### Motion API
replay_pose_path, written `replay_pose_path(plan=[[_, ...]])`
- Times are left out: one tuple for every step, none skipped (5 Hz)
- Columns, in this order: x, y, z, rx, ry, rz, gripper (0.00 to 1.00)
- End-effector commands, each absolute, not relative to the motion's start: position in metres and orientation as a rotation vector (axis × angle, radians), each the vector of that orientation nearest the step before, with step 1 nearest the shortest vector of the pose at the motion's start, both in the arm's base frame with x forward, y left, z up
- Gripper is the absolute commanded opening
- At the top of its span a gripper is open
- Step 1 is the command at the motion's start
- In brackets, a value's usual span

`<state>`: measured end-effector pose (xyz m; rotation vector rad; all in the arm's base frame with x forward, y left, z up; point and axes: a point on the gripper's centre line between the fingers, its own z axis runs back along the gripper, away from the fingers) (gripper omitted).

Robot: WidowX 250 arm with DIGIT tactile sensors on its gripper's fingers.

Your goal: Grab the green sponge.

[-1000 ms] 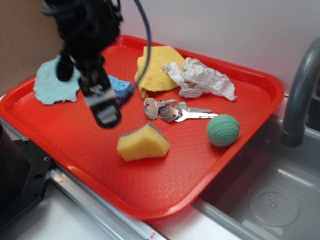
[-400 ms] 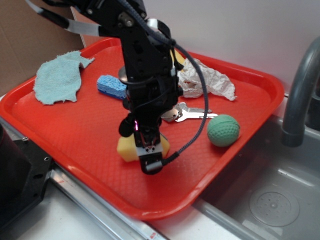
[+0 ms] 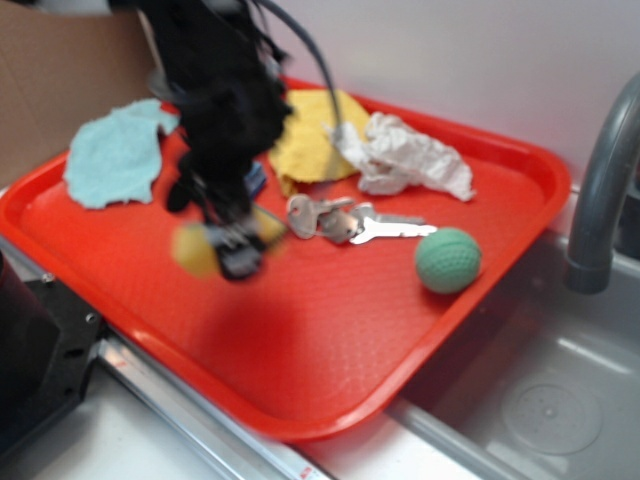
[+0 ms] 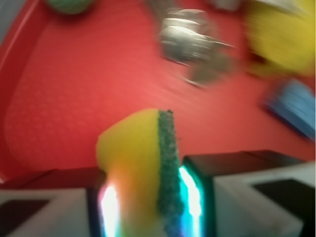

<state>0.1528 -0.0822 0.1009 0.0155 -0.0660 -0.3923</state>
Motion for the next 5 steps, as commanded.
replay_pose_path(plan=[[0.124,-0.015,0.202,-0.054,-0.186,0.11,0.0],[0.123,-0.006,0.221,0.008,-0.173,0.247,0.0],[0.123,-0.004,0.232,0.038,-0.185,0.312,0.0],[0.124,0.002,0.233,0.045,-0.176,0.443,0.0],[0.127,0.008,0.224,0.112,-0.146,0.472,0.0]])
